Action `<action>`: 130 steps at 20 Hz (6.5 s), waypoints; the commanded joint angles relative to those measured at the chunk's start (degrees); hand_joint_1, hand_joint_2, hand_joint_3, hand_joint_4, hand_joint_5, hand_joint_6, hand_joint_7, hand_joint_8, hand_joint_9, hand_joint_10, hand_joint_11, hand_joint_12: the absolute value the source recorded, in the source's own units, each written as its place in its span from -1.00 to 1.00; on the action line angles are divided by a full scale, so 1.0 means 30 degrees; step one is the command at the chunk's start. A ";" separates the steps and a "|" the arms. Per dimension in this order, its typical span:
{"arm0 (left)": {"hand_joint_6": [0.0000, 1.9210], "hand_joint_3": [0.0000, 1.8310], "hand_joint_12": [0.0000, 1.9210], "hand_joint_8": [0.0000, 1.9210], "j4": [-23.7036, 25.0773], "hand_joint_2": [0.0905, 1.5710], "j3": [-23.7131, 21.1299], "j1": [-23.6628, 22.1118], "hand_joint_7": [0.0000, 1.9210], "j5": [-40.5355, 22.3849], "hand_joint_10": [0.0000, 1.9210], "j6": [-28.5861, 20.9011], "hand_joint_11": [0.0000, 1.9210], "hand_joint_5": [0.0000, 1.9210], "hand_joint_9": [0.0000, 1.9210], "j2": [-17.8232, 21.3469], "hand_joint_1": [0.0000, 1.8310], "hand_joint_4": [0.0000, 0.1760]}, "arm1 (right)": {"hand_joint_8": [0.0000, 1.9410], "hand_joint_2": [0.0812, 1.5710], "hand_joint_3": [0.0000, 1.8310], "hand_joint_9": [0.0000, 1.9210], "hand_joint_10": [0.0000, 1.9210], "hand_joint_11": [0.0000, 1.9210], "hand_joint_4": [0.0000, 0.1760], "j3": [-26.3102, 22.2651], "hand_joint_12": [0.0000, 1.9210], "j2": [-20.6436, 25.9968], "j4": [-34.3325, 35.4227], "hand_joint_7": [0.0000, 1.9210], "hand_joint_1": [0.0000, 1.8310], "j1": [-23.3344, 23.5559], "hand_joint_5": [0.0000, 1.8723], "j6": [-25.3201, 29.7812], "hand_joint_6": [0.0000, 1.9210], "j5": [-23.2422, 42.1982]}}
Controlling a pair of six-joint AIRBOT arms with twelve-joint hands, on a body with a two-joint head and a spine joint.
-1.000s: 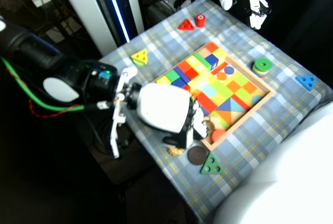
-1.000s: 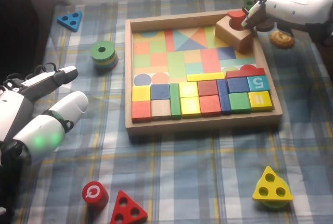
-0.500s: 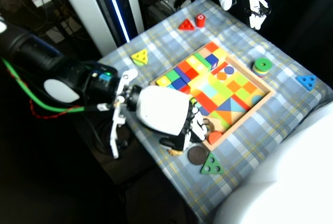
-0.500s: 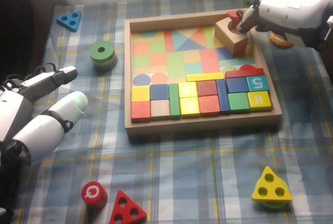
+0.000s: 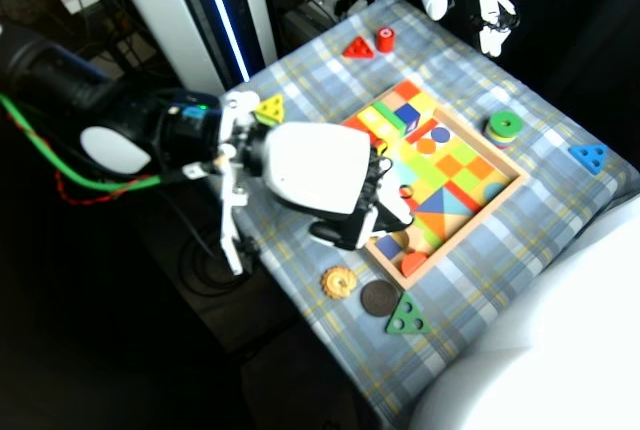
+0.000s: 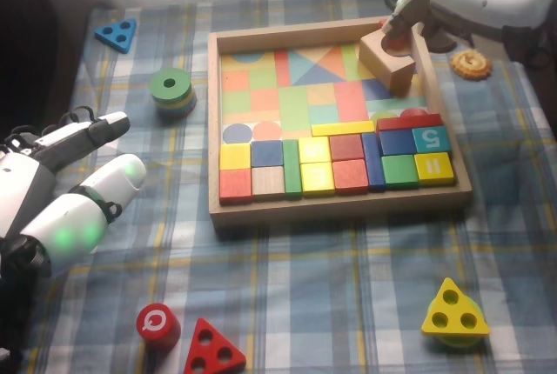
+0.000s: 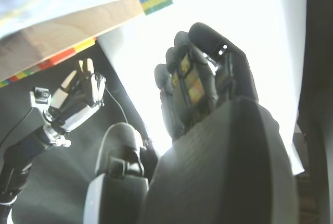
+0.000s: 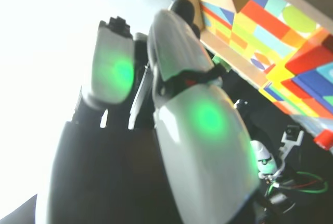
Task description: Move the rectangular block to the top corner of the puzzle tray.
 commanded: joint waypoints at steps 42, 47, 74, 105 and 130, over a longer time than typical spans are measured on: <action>-1.00 -1.00 0.29 -1.00 0.0821 0.64 -0.0015 -0.0139 -0.50 -0.2151 -1.00 -0.0183 -1.00 -0.47 -0.52 0.0128 -0.83 -1.00 | 1.00 0.45 -1.00 0.09 1.00 0.14 -1.00 0.1593 1.00 -0.0448 -0.0293 -0.10 0.68 -0.0527 -0.31 -0.1400 -1.00 -0.0160; -1.00 -1.00 0.28 -1.00 0.0813 0.63 -0.0038 -0.0114 -0.50 -0.2157 -1.00 -0.0183 -1.00 -0.47 -0.52 0.0128 -0.84 -1.00 | 1.00 0.44 -1.00 0.04 1.00 0.14 -1.00 0.2067 1.00 -0.0523 0.0079 -0.16 0.66 -0.0527 -0.31 -0.1400 -1.00 -0.0241; -1.00 -1.00 0.20 -1.00 0.0806 0.64 -0.0128 0.0005 -0.50 -0.2502 -1.00 -0.0183 -1.00 -0.46 -0.55 0.0575 -0.85 -1.00 | 1.00 0.52 -0.99 0.26 1.00 0.36 -0.84 -0.1703 1.00 0.2842 0.3433 0.03 0.65 -0.1174 -0.35 -0.1396 -1.00 0.4964; -1.00 -1.00 0.14 -1.00 0.0467 0.63 -0.0256 0.0127 -0.54 -0.2647 -1.00 -0.0183 -1.00 -0.49 -0.58 0.0471 -0.85 -0.88 | -1.00 0.25 -1.00 -1.00 -1.00 -1.00 -0.20 -1.2028 -1.00 0.3360 1.6006 -1.00 -1.00 -1.4910 -0.82 -0.8380 -0.99 2.1324; -1.00 -1.00 0.08 -1.00 0.0301 0.63 -0.0258 0.0142 -0.52 -0.2718 -1.00 -0.0288 -1.00 -0.47 -0.56 0.0277 -0.85 -1.00 | -1.00 0.37 -0.98 -1.00 -1.00 -0.98 -0.24 -1.1953 -0.99 0.3064 1.6105 -1.00 -1.00 -1.4873 -0.87 -0.8374 -1.00 2.1771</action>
